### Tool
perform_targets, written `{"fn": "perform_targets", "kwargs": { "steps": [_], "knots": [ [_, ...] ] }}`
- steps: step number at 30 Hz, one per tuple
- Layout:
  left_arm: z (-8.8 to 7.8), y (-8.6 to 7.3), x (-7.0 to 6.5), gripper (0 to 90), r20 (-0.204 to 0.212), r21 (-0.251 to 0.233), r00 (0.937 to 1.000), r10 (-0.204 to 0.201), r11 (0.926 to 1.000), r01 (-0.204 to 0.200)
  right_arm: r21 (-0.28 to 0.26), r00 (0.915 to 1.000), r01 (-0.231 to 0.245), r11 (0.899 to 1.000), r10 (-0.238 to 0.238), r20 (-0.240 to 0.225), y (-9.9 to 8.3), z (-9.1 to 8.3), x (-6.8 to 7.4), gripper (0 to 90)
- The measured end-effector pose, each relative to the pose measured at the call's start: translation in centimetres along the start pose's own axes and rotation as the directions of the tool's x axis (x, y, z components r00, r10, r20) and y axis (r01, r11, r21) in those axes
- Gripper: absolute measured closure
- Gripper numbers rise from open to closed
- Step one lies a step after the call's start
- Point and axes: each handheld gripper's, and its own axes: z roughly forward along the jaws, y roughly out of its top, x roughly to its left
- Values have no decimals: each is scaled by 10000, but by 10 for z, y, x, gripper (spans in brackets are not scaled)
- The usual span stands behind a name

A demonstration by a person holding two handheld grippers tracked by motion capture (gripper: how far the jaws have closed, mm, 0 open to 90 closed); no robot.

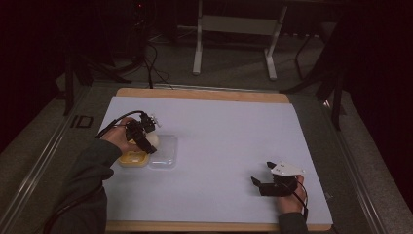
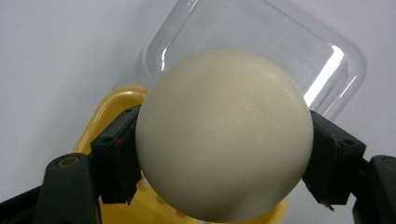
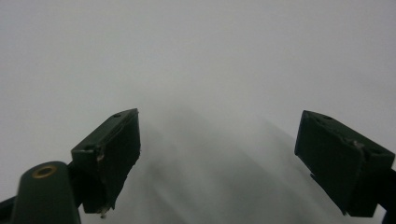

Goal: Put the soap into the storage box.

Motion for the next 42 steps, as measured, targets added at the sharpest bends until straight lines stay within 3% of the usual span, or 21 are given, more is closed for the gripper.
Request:
{"fn": "perform_targets", "kwargs": {
  "steps": [13, 32, 42],
  "knots": [
    [-2, -12, 9, 248, -76, 150, 9991, -422, 9990, 423, 10, 10000, -9, 10000, 9, 3, 0, 0, 0, 141],
    [2, -27, 17, 248, -156, 612, 9980, -606, 9962, 614, 22, 10000, 19, 10000, -19, 8, 0, 0, 0, 141],
    [12, -32, 20, 247, -145, 980, 9976, -671, 9928, 682, 11, 10000, 12, 10000, -12, 10, 0, 0, 0, 141]
  ]
}}
